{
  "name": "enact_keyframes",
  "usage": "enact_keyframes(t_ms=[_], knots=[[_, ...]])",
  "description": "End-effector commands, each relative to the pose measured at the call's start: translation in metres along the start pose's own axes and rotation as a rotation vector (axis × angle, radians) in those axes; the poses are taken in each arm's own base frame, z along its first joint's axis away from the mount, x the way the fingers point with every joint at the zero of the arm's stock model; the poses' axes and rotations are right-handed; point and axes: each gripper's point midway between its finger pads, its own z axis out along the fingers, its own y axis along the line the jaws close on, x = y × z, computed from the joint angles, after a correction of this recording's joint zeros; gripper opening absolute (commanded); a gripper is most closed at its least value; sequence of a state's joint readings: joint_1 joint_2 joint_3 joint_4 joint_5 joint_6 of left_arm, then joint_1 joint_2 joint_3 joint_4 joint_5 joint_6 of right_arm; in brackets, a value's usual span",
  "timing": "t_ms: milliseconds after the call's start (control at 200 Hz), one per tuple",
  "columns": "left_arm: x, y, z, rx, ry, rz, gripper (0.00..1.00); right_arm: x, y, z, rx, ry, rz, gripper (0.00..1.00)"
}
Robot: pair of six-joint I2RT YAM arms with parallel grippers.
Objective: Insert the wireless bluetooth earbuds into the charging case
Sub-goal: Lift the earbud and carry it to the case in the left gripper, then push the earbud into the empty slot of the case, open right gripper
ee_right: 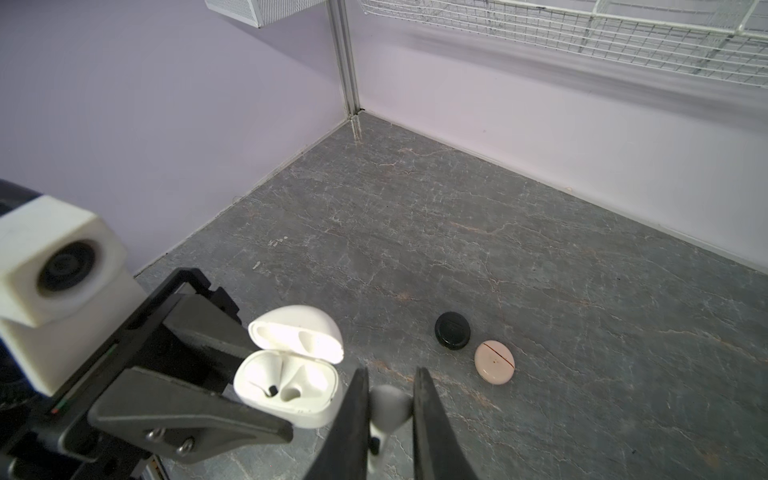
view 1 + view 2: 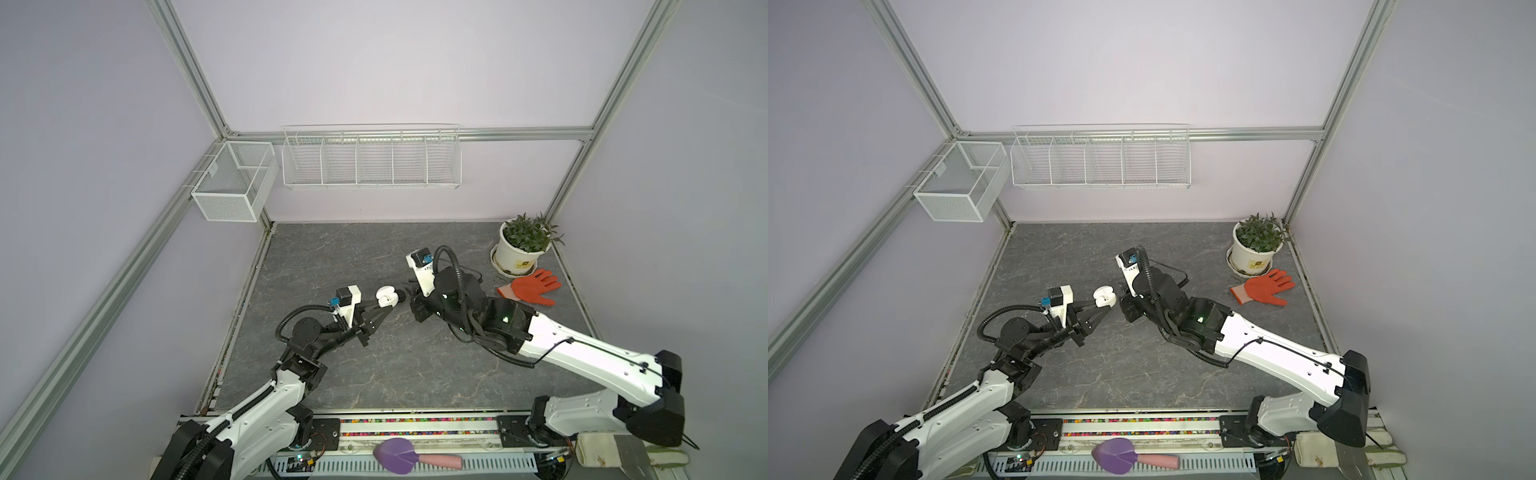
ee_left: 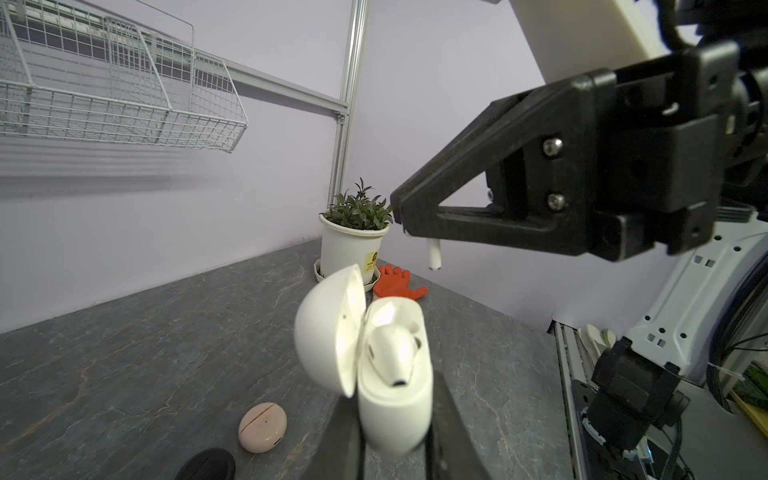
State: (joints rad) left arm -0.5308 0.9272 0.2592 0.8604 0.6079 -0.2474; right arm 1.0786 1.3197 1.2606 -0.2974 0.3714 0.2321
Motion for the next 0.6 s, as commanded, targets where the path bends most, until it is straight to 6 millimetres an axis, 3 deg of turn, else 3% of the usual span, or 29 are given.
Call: enact_keyframes(t_ms=[0,235,595], knots=[[-0.015,-0.008,0.002,0.033,-0.025,0.053,0.0,-0.023,0.012,-0.006,-0.071,-0.068,0.003,0.07],[-0.015,-0.007,0.002,0.019,-0.022,0.055,0.0,-0.035,0.031,-0.004,-0.141,-0.142,0.004,0.07],[-0.017,-0.006,-0.002,-0.004,-0.028,0.061,0.0,-0.023,0.048,0.008,-0.175,-0.176,-0.049,0.07]])
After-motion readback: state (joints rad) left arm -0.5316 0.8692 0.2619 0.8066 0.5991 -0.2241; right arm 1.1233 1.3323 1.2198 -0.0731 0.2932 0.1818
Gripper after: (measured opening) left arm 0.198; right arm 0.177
